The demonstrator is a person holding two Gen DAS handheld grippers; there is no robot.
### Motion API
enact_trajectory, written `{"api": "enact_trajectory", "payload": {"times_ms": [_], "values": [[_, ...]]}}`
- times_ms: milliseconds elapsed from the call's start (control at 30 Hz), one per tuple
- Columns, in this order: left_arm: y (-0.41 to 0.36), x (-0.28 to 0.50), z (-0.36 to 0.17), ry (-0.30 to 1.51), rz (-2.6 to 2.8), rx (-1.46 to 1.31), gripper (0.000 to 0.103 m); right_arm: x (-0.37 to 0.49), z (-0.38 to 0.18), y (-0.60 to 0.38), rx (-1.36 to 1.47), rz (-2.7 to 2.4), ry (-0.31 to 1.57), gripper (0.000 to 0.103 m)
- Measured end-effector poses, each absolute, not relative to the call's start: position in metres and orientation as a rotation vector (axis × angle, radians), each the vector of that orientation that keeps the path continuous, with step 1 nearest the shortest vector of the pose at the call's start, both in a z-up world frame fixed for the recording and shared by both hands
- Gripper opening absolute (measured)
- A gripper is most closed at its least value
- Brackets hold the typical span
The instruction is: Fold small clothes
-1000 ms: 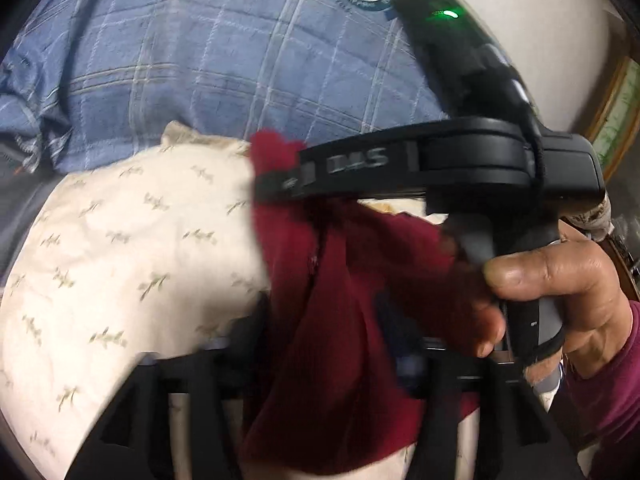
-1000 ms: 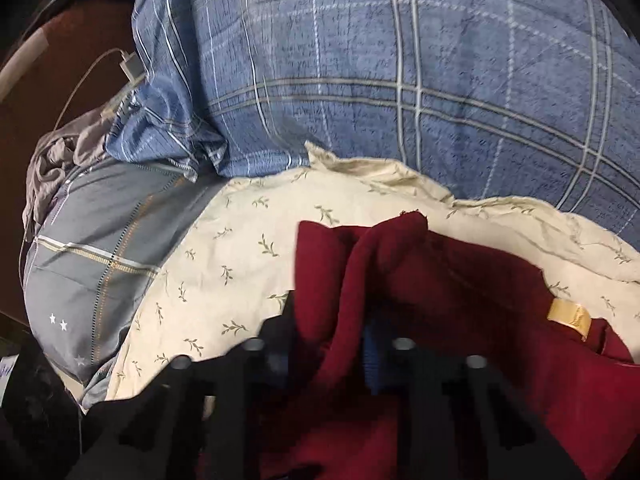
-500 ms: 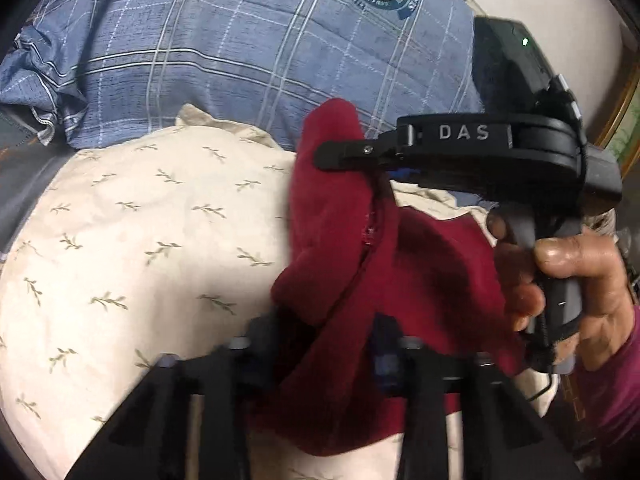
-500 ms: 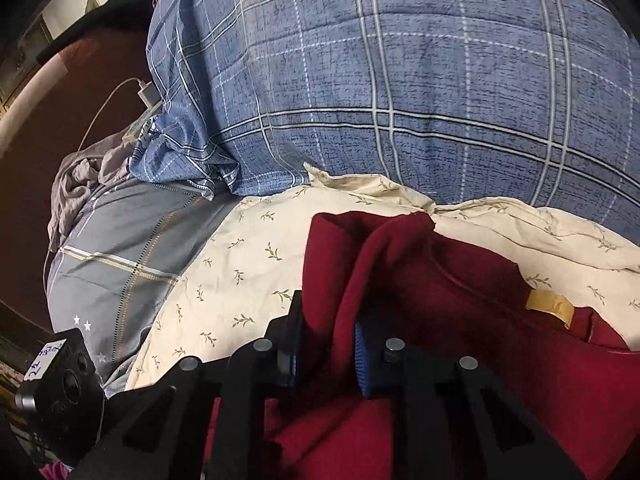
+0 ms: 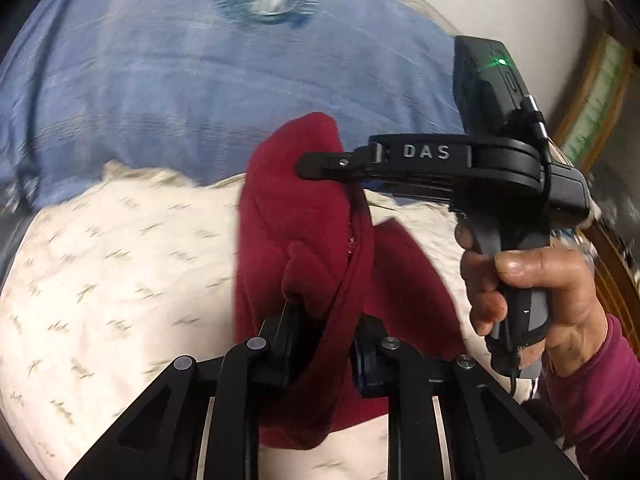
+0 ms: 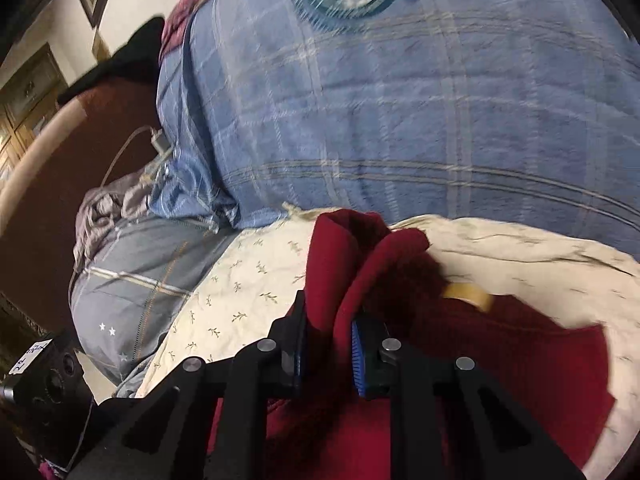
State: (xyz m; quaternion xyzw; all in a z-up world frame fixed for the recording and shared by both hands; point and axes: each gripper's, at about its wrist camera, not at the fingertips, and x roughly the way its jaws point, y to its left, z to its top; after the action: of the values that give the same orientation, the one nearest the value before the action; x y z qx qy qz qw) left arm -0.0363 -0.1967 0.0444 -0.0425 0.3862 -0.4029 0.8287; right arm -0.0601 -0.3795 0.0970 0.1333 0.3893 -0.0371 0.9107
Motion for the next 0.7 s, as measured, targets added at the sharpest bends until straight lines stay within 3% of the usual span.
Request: {"api": "enact_trajectory", "payload": {"times_ms": [300,600,633,700], "values": [[-0.282,-0.067,0.059,0.820,-0.953,0.037,0.018,-0.136,0.112,-0.456,0.391,-0.168,0.723,0.017],[-0.339,-0.075,0.028,0.908,-0.982,0.085,0.018,-0.179,0.074,-0.506,0.487,-0.270,0.744,0.016],[-0.342,-0.073,0.024,0.928,-0.982,0.069,0.020,-0.179,0.065,-0.509,0.491,-0.293,0.767,0.017],[-0.342,-0.072,0.018,0.973,-1.014,0.019,0.039,-0.181,0.051,-0.515,0.521,-0.320,0.797,0.022]]}}
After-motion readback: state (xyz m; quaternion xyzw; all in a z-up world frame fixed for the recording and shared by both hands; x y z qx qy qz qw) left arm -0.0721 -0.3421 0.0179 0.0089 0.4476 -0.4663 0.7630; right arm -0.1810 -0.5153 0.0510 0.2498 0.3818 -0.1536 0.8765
